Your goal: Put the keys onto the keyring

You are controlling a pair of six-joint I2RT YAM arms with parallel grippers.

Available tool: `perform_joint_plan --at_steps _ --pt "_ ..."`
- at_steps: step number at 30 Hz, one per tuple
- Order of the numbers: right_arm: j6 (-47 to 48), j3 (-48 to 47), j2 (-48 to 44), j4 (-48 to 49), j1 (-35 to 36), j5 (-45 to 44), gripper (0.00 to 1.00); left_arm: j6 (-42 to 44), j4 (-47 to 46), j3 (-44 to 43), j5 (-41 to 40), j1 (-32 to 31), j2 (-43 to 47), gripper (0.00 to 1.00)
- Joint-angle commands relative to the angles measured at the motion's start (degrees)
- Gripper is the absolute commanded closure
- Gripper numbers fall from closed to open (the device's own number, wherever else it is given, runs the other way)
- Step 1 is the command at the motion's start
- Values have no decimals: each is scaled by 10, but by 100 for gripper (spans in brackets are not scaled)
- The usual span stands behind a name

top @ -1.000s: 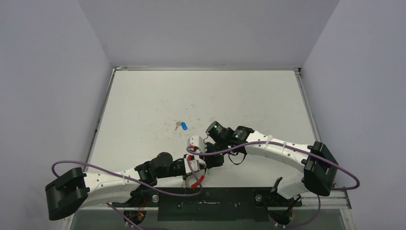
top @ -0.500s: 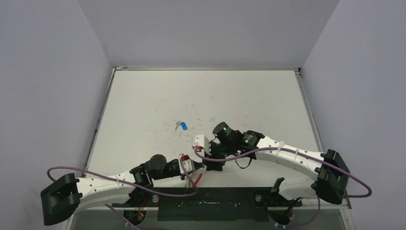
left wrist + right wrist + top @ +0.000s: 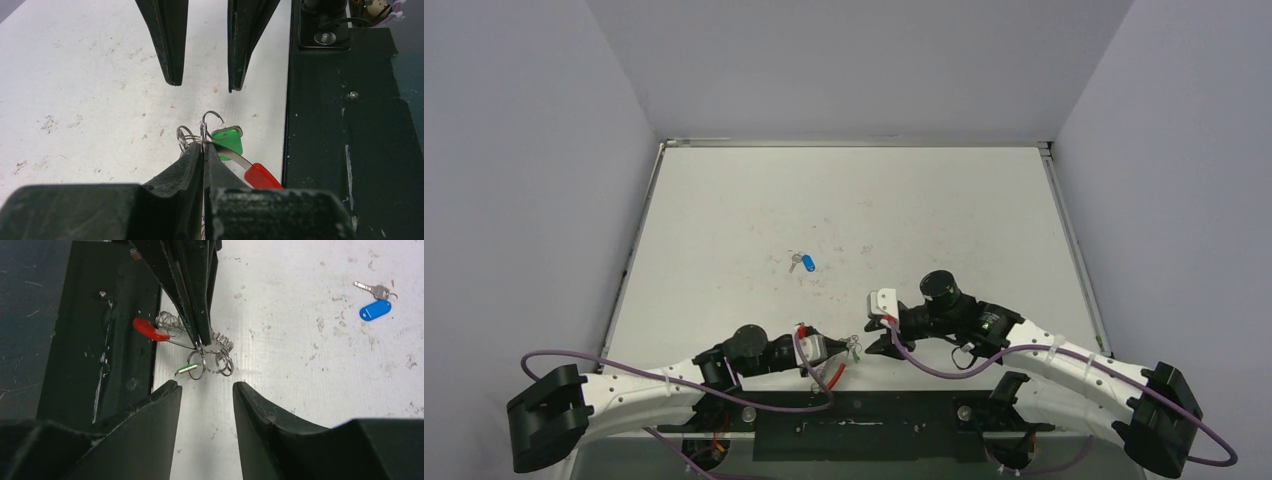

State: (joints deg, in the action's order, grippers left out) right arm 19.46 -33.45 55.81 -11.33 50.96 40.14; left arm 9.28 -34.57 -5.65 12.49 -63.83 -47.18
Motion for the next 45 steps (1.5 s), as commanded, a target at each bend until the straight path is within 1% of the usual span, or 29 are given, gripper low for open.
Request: perform_joint_plan --at_steps 1,6,9,13,16,27,36,39,45 --pt "-9 30 -18 147 -3 59 57 1 -56 3 20 -5 10 100" --pt "-29 54 2 225 -3 84 60 3 -61 4 26 -5 13 100" --pt "-28 58 14 241 -3 89 63 5 -63 4 28 -5 14 100" --pt "-17 61 30 240 -2 91 68 6 -63 4 29 -6 15 100" --pt "-3 61 35 228 -3 95 70 6 -63 5 29 -6 16 100" --pt "10 69 22 217 -3 100 63 6 -53 5 26 -6 28 100" --pt "5 69 42 227 -2 112 73 4 -48 5 25 -6 37 100" --pt "4 71 38 229 -1 119 70 4 -46 5 24 -6 37 100" --pt "7 74 23 224 8 122 60 3 -45 3 20 -6 37 100"
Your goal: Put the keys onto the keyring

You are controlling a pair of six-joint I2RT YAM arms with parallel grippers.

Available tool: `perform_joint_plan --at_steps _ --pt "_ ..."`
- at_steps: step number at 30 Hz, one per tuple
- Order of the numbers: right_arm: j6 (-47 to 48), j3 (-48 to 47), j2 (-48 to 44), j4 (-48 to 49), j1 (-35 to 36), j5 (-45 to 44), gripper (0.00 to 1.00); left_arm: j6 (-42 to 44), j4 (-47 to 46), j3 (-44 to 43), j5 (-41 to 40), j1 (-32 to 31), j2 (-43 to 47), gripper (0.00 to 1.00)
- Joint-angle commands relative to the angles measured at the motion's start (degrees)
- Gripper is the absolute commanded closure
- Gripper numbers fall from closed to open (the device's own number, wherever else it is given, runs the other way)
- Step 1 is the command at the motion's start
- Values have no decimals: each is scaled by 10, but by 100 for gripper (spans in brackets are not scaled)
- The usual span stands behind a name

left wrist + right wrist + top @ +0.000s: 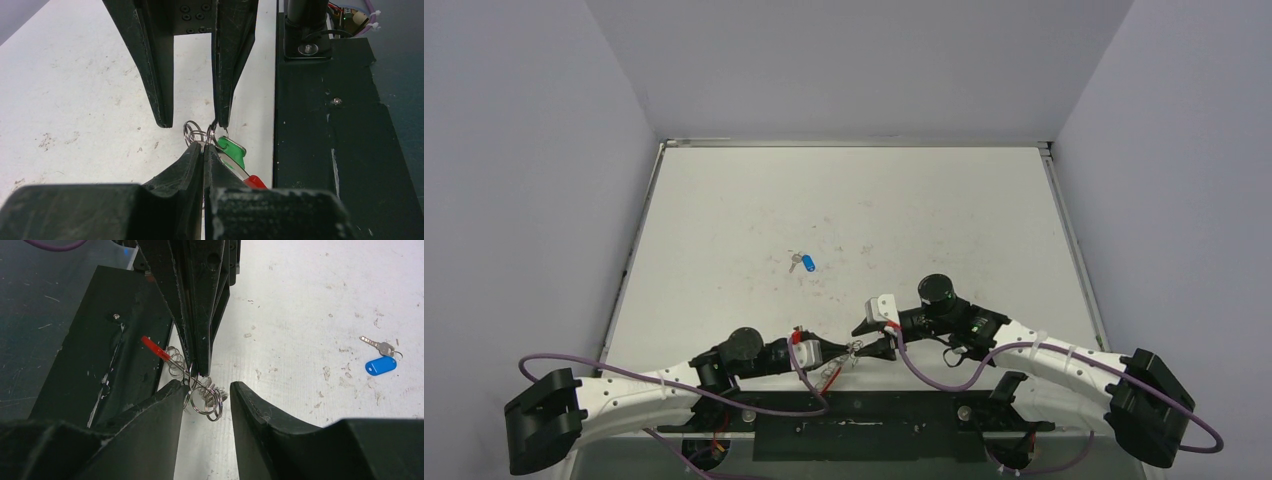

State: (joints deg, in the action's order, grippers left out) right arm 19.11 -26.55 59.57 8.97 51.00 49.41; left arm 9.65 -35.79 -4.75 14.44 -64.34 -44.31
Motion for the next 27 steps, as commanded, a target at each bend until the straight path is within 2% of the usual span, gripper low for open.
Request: perform_joint_plan --at_steps 1,7,12,23,27 --pt "13 4 -14 17 10 27 58 0 -33 -5 1 -1 8 100" --pt "40 -8 3 -22 20 14 60 -1 -33 -5 0 -1 8 100" --pt "41 -10 10 -22 22 3 67 0 -33 -6 1 -1 8 100" --pt "-11 7 2 61 23 -43 67 -4 -34 -6 4 -1 5 100" --pt "-22 9 7 75 23 -45 79 -5 -35 -6 4 -2 5 100"
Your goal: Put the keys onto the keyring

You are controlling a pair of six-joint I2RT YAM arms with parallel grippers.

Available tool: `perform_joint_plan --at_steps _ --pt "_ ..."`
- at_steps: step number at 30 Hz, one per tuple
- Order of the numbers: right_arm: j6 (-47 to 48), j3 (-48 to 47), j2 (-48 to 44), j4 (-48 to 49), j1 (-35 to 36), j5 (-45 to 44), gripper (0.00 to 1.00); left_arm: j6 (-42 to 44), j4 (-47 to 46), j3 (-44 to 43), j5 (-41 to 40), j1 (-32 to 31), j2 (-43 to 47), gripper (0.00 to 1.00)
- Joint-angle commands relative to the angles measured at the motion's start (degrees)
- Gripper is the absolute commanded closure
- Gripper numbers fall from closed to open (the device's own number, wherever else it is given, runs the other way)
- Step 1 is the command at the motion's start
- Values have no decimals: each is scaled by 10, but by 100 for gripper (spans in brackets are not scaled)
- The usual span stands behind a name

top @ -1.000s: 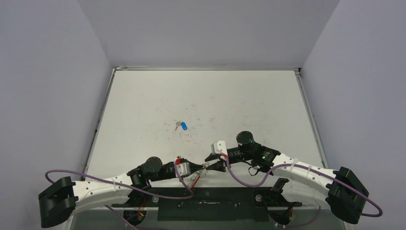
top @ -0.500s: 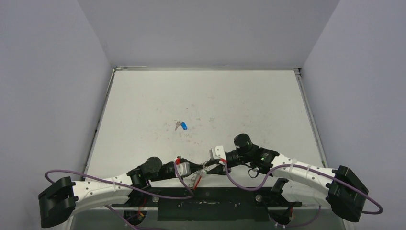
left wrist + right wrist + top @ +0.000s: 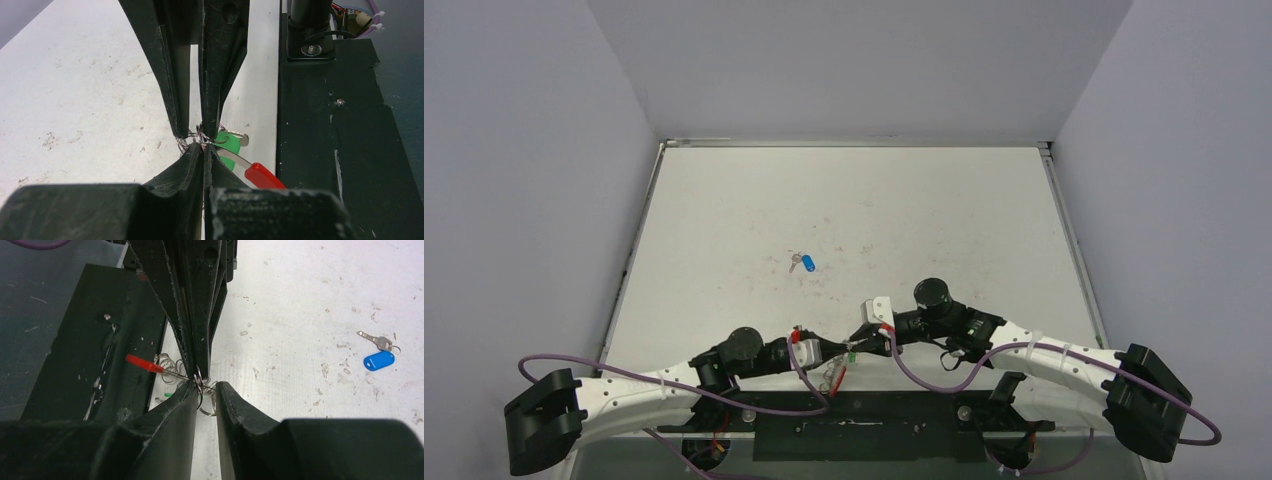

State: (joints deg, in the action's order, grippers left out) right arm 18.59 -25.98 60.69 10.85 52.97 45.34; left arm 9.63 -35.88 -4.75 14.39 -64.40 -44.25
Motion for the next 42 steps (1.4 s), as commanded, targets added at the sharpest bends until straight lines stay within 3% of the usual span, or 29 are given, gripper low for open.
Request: perform_joint_plan --at_steps 1,5,14,18,21,33,42 --pt "-18 2 -2 55 3 -3 83 -4 -35 -7 5 -1 3 100" --pt "-17 3 0 51 3 -1 100 -4 -35 -7 5 -1 5 100" --pt "-11 -19 -18 -17 3 -24 100 -3 -28 -6 2 -1 14 100" --pt "5 -69 0 -127 4 -39 100 1 8 -15 -7 0 28 82" --pt "26 -123 28 -231 12 -63 100 11 67 -35 -20 -1 49 75" --pt "-10 -264 156 -446 51 -215 100 21 109 -53 -43 -2 51 69" --pt "1 -265 142 -419 55 -164 100 25 19 -58 -38 -3 -51 68"
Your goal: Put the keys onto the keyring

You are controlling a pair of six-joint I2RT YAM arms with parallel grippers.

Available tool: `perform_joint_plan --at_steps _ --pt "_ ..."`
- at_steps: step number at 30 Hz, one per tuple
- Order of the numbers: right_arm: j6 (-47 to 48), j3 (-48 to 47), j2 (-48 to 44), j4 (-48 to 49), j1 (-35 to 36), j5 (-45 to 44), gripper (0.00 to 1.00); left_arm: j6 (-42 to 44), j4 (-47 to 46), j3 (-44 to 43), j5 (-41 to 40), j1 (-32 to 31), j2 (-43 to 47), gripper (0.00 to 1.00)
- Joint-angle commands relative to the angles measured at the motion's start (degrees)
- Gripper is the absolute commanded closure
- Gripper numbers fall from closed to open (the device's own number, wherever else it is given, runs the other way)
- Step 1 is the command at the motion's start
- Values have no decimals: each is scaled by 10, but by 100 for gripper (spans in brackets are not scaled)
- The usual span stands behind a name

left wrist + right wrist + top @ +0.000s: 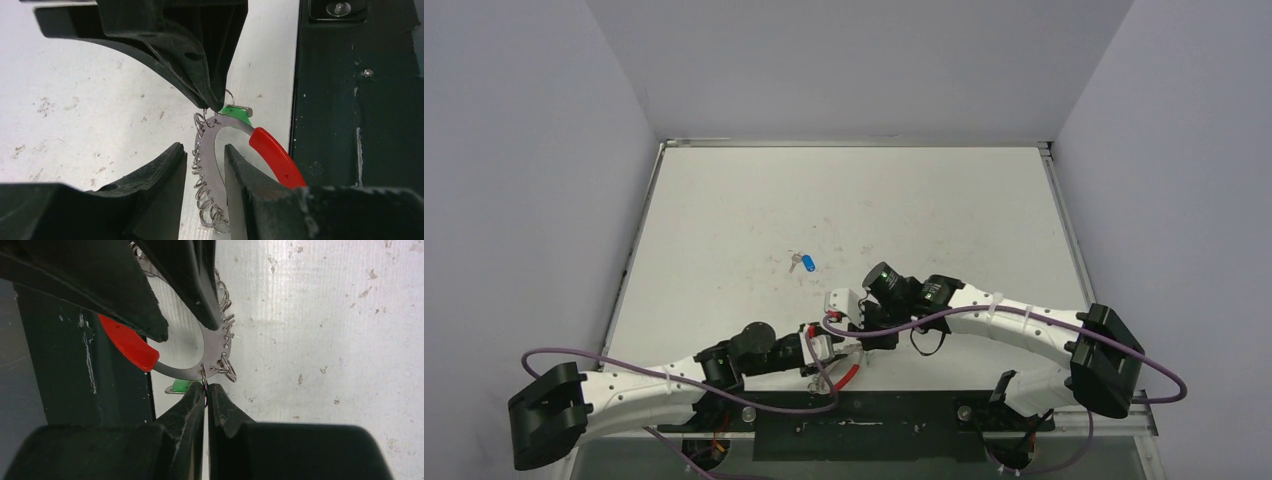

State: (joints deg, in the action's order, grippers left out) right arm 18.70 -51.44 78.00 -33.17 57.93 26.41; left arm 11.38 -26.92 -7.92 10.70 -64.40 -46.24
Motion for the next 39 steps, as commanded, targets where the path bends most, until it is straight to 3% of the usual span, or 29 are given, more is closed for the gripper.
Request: perform_joint_plan --at_steps 1,10,16,23,27,34,39 --pt "2 -6 -35 29 6 36 100 7 -84 -25 -3 -3 -40 69" --pt "2 9 -44 51 5 59 100 3 -173 -12 -10 -5 -99 69" --pt "5 7 -43 53 5 61 100 0 -167 -21 9 -6 -118 79" --pt "4 9 -48 56 6 62 100 -6 -167 -26 23 -6 -138 79" --pt "3 10 -48 56 5 64 100 -5 -174 -27 24 -6 -141 84" --pt "1 11 -44 56 6 66 100 -11 -193 -24 21 -6 -140 79" --pt "0 10 -44 56 6 69 100 -14 -198 -21 21 -6 -139 82"
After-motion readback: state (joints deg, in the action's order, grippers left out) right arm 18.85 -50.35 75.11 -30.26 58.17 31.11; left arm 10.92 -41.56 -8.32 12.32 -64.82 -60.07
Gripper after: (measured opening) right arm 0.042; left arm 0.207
